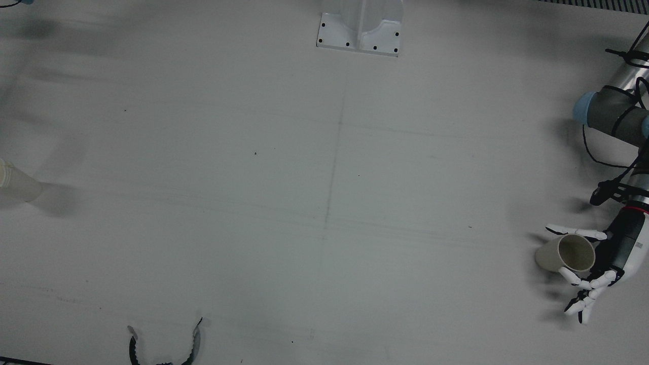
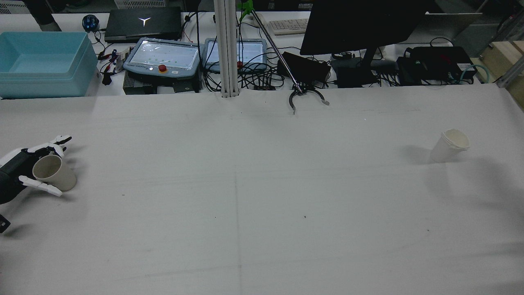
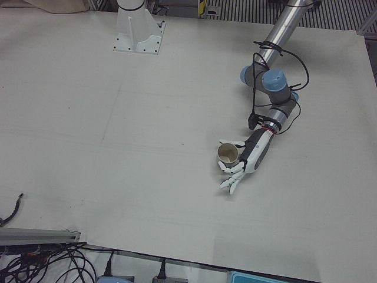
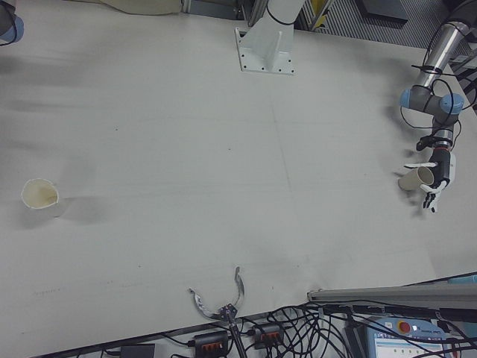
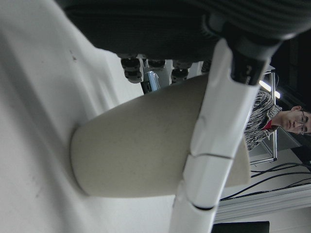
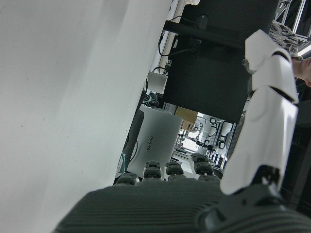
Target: Pour water
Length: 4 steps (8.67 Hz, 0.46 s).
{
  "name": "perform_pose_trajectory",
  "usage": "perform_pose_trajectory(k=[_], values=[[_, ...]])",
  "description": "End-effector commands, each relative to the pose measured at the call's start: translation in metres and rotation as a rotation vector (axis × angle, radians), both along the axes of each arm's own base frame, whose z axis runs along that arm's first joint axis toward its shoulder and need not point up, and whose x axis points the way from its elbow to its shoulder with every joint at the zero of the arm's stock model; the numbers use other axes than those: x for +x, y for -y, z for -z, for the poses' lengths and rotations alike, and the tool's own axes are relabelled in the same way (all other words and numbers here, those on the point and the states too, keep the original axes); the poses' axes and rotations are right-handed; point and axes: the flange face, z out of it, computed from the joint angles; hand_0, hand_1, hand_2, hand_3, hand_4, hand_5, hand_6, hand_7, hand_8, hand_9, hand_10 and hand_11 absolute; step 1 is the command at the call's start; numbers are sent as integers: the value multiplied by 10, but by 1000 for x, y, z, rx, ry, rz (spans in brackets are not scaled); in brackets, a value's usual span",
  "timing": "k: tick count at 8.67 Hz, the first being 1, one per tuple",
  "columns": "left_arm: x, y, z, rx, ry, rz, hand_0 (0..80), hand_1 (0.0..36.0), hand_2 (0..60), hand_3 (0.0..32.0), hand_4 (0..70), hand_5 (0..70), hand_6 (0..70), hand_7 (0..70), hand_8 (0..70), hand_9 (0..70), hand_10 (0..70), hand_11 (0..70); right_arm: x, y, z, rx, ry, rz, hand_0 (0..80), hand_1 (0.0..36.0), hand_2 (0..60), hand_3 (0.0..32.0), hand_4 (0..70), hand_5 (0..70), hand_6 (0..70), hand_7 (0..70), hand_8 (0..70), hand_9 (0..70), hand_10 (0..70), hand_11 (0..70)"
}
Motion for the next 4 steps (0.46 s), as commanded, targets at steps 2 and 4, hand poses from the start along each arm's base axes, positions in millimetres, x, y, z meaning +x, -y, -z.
perform_pose_trajectory(k=[2,4], values=[[-1,-1,3,-66,-46,-15,800,359,134,0,566,700,170,181,53,32,72,132,0,9,5,15,4,-7,503,218,185,0,0,61,60,0,43,54,0,0],[-2,-1,17,-86,-64,-19,800,360,250,0,570,700,179,186,67,44,79,155,-7,27,13,39,-7,3,507,223,204,0,0,65,80,3,50,54,0,0]])
